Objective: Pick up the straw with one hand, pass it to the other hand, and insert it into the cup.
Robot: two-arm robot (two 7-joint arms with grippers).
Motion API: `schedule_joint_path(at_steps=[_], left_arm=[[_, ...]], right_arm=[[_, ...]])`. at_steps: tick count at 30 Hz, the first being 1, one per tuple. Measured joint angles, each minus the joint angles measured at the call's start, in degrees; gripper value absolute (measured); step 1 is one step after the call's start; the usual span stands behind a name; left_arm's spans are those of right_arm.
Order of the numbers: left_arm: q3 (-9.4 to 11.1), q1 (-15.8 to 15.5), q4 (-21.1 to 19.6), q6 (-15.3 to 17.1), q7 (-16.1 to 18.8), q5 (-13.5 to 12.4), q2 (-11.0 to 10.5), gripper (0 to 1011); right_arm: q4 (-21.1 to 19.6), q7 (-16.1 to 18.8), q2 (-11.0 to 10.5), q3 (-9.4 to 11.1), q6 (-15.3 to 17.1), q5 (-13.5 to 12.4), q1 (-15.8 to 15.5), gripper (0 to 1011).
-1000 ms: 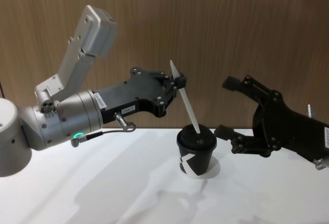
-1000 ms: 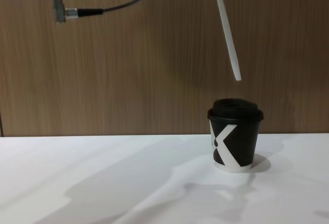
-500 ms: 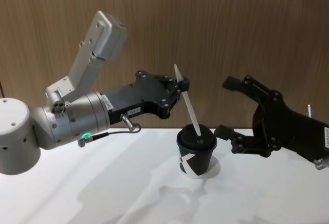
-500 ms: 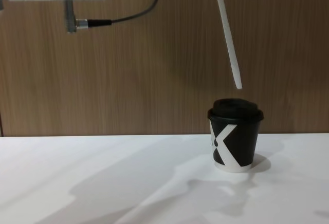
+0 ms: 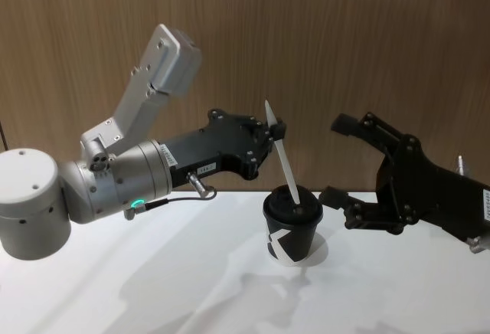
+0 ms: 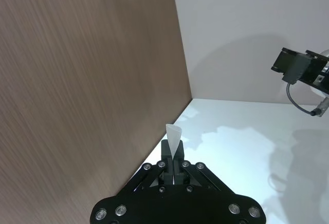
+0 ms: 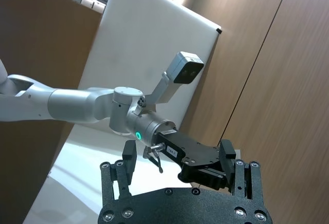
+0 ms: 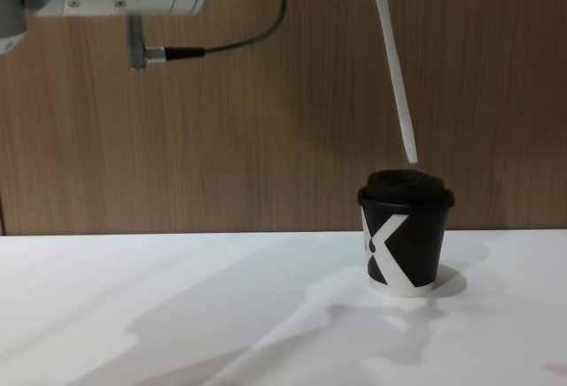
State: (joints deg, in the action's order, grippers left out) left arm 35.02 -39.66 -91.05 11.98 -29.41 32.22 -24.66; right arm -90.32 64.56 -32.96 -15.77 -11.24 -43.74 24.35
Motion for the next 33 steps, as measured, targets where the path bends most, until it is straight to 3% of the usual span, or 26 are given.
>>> schedule_joint_path(at_steps=[33], left_arm=[[0.4, -0.9, 4.9, -0.8, -1.2, -2.6, 3.1, 8]], right_arm=[[0.0, 0.0, 0.0, 0.0, 0.0, 0.0, 0.0, 1001]])
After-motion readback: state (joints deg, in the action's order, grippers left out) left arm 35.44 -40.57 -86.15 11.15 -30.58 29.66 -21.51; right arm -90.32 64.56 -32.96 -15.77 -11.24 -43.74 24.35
